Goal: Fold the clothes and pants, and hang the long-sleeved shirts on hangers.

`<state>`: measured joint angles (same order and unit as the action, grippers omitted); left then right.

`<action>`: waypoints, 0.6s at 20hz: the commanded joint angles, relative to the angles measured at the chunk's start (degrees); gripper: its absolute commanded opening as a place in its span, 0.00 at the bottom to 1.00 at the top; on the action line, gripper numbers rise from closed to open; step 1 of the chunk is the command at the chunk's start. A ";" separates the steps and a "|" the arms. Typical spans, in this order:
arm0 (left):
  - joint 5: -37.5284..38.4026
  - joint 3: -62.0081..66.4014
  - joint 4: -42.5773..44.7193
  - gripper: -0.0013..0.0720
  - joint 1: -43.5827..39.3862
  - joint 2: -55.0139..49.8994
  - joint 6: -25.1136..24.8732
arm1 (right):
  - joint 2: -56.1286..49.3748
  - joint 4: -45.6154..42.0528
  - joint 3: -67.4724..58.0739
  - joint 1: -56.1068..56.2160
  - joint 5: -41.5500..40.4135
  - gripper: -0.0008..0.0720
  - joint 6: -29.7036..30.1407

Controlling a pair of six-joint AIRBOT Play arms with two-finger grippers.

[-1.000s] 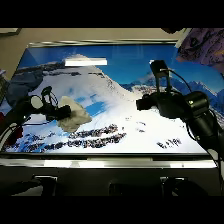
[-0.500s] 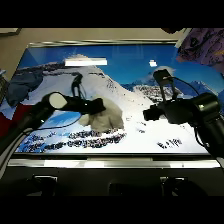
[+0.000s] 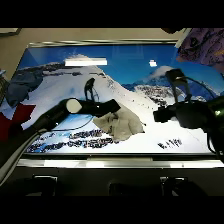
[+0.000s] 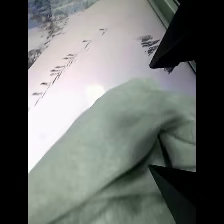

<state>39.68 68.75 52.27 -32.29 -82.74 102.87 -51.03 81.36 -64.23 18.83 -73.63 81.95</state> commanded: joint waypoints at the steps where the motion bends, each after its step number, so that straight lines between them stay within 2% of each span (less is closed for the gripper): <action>1: 12.98 0.09 4.13 1.00 10.45 3.32 -2.21 | -1.05 4.92 0.57 -13.27 5.27 0.51 -1.64; 2: 15.37 0.07 4.15 1.00 13.38 4.09 -3.89 | -2.49 13.16 1.60 -20.37 7.98 0.52 -1.79; 3: 17.25 0.07 4.13 1.00 15.98 4.61 -4.37 | -4.90 23.52 2.95 -26.67 9.53 0.59 -1.51; 6: 19.47 -0.13 4.20 1.00 20.28 4.66 -4.33 | -15.41 47.45 7.28 -33.38 8.13 0.62 7.06; 8: 19.39 -0.20 4.57 1.00 21.24 4.57 -4.33 | -22.27 52.61 8.46 -30.91 6.14 0.61 12.74; 12: 19.41 -0.20 4.81 1.00 21.44 4.55 -4.35 | -30.75 52.78 8.48 -22.84 9.18 0.61 18.49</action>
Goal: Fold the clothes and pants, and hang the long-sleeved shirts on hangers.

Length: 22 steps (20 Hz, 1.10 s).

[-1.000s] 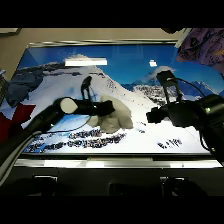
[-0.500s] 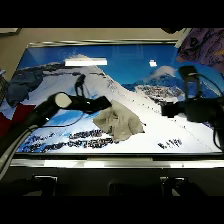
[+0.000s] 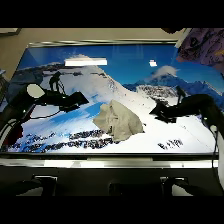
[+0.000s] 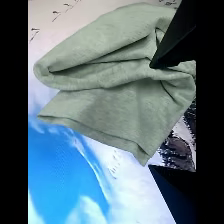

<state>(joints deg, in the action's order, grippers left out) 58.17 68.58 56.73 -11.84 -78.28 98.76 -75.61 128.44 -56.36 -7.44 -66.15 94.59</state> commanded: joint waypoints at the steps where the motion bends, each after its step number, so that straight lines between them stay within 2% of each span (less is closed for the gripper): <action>1: 0.92 -0.02 0.37 1.00 0.98 0.09 -0.24 | -7.65 5.95 0.61 5.16 3.13 0.61 6.45; 5: 0.90 -0.02 0.50 1.00 1.07 0.09 -0.22 | -11.37 8.50 0.61 8.94 4.76 0.59 7.15; 6: 0.90 -0.02 0.48 1.00 1.07 0.07 -0.17 | -11.61 8.50 0.61 9.53 4.79 0.51 7.50; 7: 2.01 0.00 0.26 1.00 1.09 0.11 0.44 | -11.65 8.70 0.61 9.49 4.72 0.37 8.28; 8: 3.04 -0.07 0.55 1.00 1.09 0.07 1.99 | -11.56 8.41 0.55 9.35 4.52 0.07 8.31; 11: 2.19 -4.00 -1.33 1.00 2.03 -0.81 -0.55 | -10.36 7.54 0.55 9.01 4.72 0.06 8.11; 15: -2.36 -12.17 -12.48 0.99 1.20 -5.11 -7.50 | -8.28 7.37 0.55 9.07 4.26 0.06 7.93; 18: -6.19 -12.79 -14.08 0.99 -2.01 -9.31 -8.46 | -7.48 7.34 0.55 9.07 2.80 0.06 7.56; 22: -10.43 -12.79 -21.64 0.95 -4.15 -12.87 -12.37 | -6.80 7.37 0.55 9.07 0.63 0.06 7.58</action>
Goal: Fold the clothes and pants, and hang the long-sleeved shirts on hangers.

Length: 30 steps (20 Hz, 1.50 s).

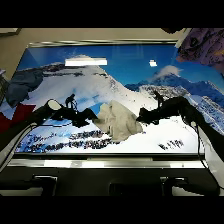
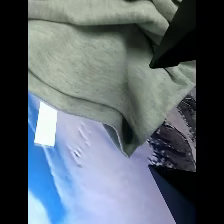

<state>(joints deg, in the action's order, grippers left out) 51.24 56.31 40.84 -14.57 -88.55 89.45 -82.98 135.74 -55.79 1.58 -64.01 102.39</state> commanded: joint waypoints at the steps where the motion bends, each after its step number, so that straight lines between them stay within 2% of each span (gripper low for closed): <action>1: -4.31 -0.52 -6.40 0.79 -1.66 -3.50 -3.15 | 0.79 0.07 -0.02 0.04 -1.77 0.06 -0.24; 3: -6.67 -0.42 -6.97 0.49 -2.21 -4.63 -3.17 | 1.68 0.07 -0.02 0.02 -1.92 0.06 -0.39; 4: -7.74 -0.11 -7.30 0.21 -2.25 -4.72 -3.19 | 2.40 0.07 -0.02 0.04 -1.92 0.06 -0.39; 5: -8.44 0.70 -7.45 0.04 -2.21 -4.57 -3.61 | 3.28 0.07 -0.02 0.04 -1.90 0.06 -0.37; 8: -6.75 6.40 -5.44 0.04 -1.07 -2.95 -6.99 | 8.00 -2.62 -1.46 0.02 -0.13 0.06 -0.37; 9: -5.64 9.40 -2.43 0.04 0.02 -1.49 -6.54 | 9.77 -5.64 -3.69 0.02 0.31 0.06 -0.39; 12: -1.66 21.18 10.93 0.04 4.33 5.14 -0.04 | 15.32 -17.59 -16.46 0.02 1.53 0.06 -3.23; 14: -0.20 30.12 17.79 0.04 6.64 10.16 2.75 | 18.47 -21.44 -26.71 0.02 1.29 0.06 -3.23; 18: 1.31 44.04 23.52 0.04 8.07 19.65 2.71 | 24.94 -25.31 -43.01 0.04 -2.62 0.06 -4.70; 22: 5.51 46.60 26.18 0.04 8.07 29.66 3.23 | 34.16 -25.49 -48.96 0.04 -6.95 0.06 -4.72; 26: 14.95 46.58 33.51 0.04 8.07 37.53 11.78 | 42.16 -29.64 -48.96 0.02 -9.27 0.06 -9.29; 28: 18.45 46.47 39.71 0.04 8.07 39.32 17.77 | 42.80 -33.00 -48.96 0.02 -8.96 0.06 -12.55; 30: 20.79 45.68 43.78 0.04 8.07 38.47 20.15 | 39.89 -34.58 -48.94 0.04 -9.35 0.06 -14.21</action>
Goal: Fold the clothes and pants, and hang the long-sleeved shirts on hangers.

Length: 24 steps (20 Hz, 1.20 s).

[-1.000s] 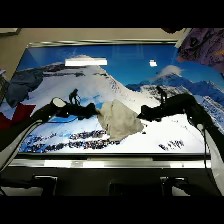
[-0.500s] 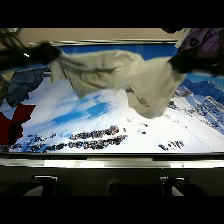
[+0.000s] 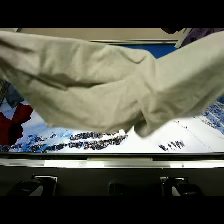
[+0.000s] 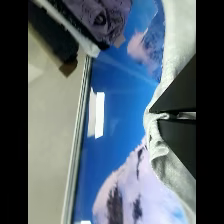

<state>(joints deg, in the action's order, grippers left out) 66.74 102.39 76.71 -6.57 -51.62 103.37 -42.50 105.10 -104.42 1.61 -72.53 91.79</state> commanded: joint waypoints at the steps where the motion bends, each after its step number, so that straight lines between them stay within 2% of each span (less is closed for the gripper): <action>1: 5.46 -1.70 8.81 0.04 0.07 0.39 6.73 | -3.43 -3.72 -0.31 0.02 -1.64 0.06 -3.96; 5: 5.44 -10.10 9.07 0.04 0.07 -8.55 6.82 | -20.96 -2.16 -0.07 0.02 -6.97 0.06 -7.43; 8: 3.02 -18.18 9.05 0.04 0.07 -19.15 6.82 | -37.75 3.10 -0.07 0.02 -8.57 0.07 -7.80; 13: -7.93 -22.77 7.78 0.04 0.07 -38.95 6.80 | -61.94 5.49 -0.09 0.02 0.28 0.06 -8.76; 16: -11.72 -22.27 5.90 0.04 0.11 -45.11 6.80 | -68.28 5.86 -0.09 0.02 4.96 0.07 -10.21; 17: -12.37 -22.27 4.85 0.05 0.31 -45.64 6.78 | -68.63 5.86 -0.09 0.02 5.55 0.15 -10.21; 18: -12.59 -22.21 3.80 0.07 0.70 -45.51 6.80 | -68.41 5.81 -0.28 -0.04 5.51 0.33 -10.01; 19: -11.85 -21.66 2.91 0.29 1.42 -45.11 6.60 | -67.80 5.46 -0.72 -0.07 4.44 0.50 -8.85; 20: -10.08 -20.72 2.43 0.66 2.54 -44.30 5.42 | -66.95 5.03 -1.42 -0.04 2.40 0.52 -5.16; 21: -8.02 -19.91 2.14 0.75 4.07 -42.95 3.65 | -65.59 5.42 -1.79 -0.76 0.28 0.52 -1.33; 24: -2.12 -20.06 2.12 0.76 9.77 -36.20 -1.77 | -60.85 11.43 -1.40 -6.86 -3.39 0.54 6.45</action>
<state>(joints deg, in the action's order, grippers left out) 59.51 81.97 79.75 -0.91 -91.70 106.32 -106.19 112.49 -105.80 -1.17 -72.31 90.28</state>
